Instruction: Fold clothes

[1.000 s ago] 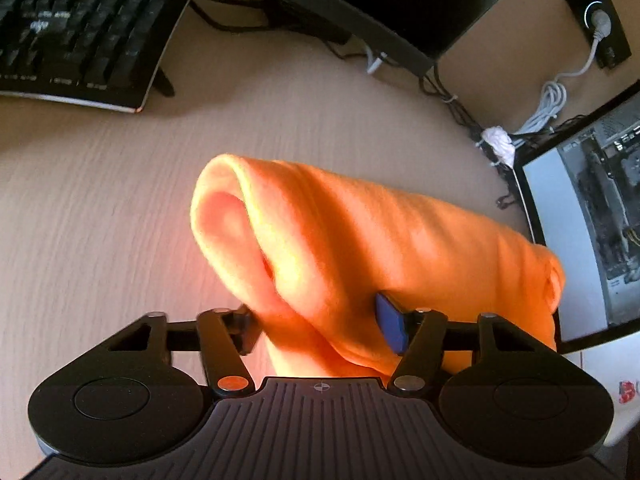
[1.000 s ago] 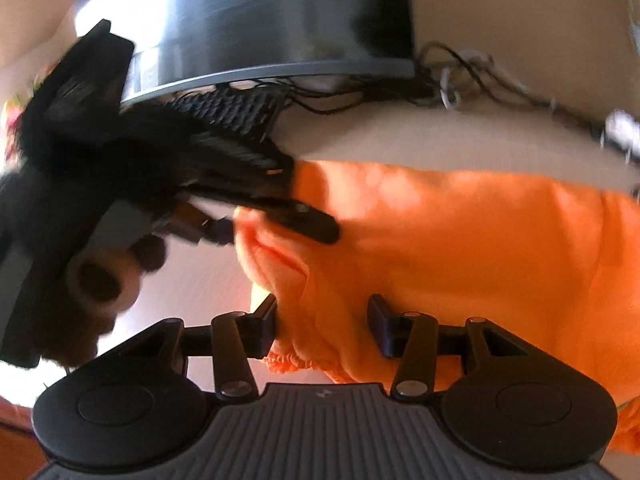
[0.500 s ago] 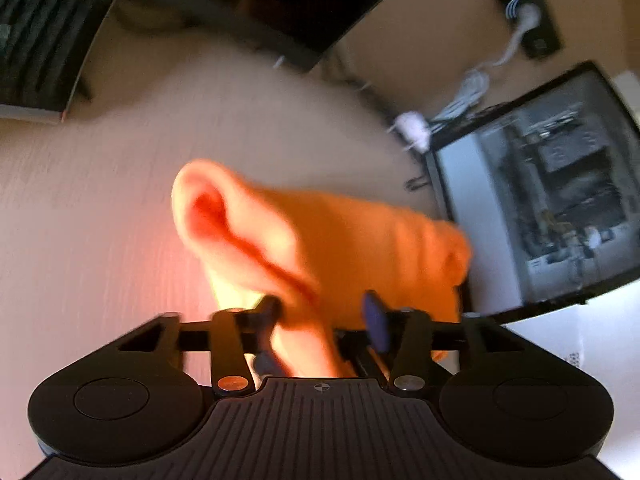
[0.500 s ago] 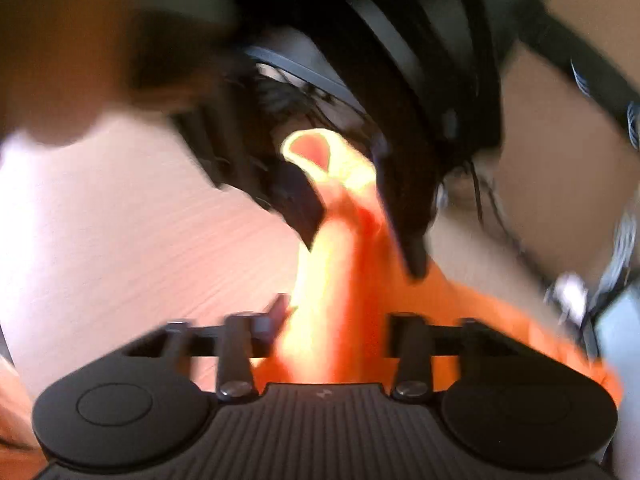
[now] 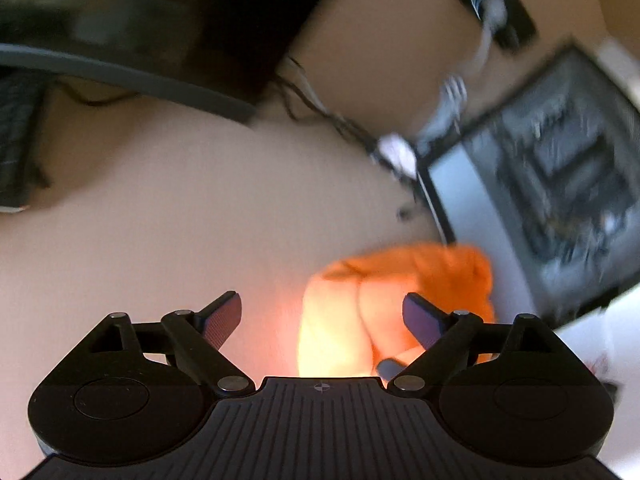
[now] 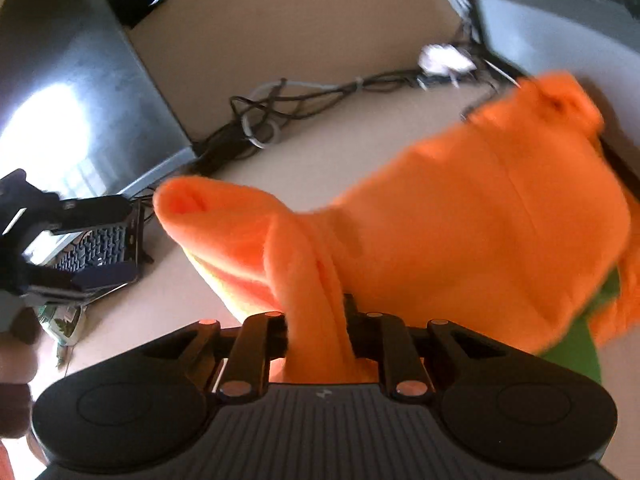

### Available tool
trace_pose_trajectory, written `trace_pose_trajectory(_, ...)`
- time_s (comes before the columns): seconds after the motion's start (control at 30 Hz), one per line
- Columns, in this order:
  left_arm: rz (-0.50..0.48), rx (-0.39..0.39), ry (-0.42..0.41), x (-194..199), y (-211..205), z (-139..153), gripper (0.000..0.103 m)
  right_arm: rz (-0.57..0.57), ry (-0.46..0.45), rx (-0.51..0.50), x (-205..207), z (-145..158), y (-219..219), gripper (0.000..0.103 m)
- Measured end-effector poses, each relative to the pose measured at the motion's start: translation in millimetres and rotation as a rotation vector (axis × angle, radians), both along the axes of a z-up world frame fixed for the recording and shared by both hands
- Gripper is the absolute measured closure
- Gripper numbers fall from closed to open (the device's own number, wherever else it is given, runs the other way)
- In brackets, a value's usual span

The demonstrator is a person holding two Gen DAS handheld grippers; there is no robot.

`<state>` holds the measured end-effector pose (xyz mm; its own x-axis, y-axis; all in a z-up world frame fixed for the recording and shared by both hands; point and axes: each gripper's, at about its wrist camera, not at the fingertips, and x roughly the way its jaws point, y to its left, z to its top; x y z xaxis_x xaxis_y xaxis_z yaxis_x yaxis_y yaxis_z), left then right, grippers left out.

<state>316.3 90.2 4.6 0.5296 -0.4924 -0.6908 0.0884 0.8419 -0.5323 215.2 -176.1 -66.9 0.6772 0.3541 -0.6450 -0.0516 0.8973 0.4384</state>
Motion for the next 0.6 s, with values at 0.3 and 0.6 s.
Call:
trace_pose_trajectory(0.3, -0.123, 0.132, -0.023, 30, -79, -8, 0.009, 0.034, -0.07, -0.199, -6, 2, -39, 0.064)
trace_pose_trajectory(0.6, -0.132, 0.171, 0.106, 65, -108, -42, 0.008, 0.14, -0.364, -0.641, -45, 16, -5, 0.05)
